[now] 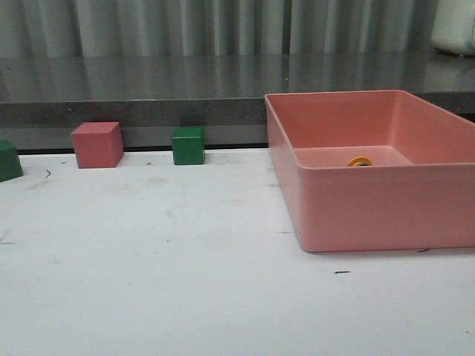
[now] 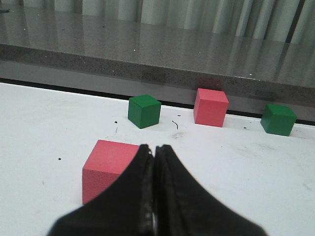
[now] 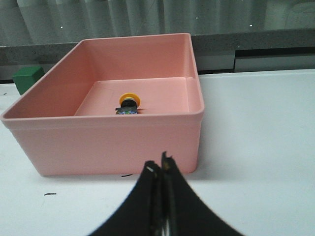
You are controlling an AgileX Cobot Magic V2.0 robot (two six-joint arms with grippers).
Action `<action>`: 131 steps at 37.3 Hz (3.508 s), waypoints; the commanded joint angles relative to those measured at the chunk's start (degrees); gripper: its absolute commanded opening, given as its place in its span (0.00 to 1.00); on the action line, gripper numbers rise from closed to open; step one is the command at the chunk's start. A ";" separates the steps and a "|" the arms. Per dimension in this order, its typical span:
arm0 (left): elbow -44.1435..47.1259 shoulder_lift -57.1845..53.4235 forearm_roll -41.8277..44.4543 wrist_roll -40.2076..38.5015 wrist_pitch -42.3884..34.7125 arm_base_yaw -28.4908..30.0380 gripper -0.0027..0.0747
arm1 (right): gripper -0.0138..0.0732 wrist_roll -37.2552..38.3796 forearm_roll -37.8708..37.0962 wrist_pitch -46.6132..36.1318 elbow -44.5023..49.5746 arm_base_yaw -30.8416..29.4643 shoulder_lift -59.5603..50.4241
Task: Place and stand button with both arms
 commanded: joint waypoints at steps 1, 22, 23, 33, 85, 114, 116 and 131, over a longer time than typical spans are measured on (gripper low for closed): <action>0.65 -1.32 0.00 -0.16 -5.31 0.14 0.01 | 0.08 -0.41 -0.56 -4.67 -0.19 -0.29 -1.05; -7.75 0.54 0.66 -0.16 -16.60 0.14 0.01 | 0.08 -0.41 -0.54 -4.53 -9.66 -0.29 -0.45; -9.26 1.14 1.49 -0.16 -14.93 0.14 0.01 | 0.08 -0.41 -0.54 -3.27 -11.28 -0.29 0.16; -19.48 13.64 5.84 -0.16 -4.82 0.14 0.01 | 0.08 -0.41 -0.49 6.58 -24.07 -0.29 15.30; -21.18 21.45 5.95 -0.16 -6.32 0.14 0.93 | 0.87 -0.41 0.66 7.24 -52.41 -0.09 67.86; -21.18 21.45 5.95 -0.16 -6.32 0.14 0.93 | 0.87 4.85 0.31 45.35 -98.45 6.59 111.77; -21.18 21.45 5.95 -0.16 -6.32 0.14 0.93 | 0.87 4.97 0.31 47.61 -101.06 6.29 114.27; -21.18 21.45 5.95 -0.16 -6.32 0.14 0.93 | 0.87 4.99 0.97 55.00 -111.05 5.05 126.32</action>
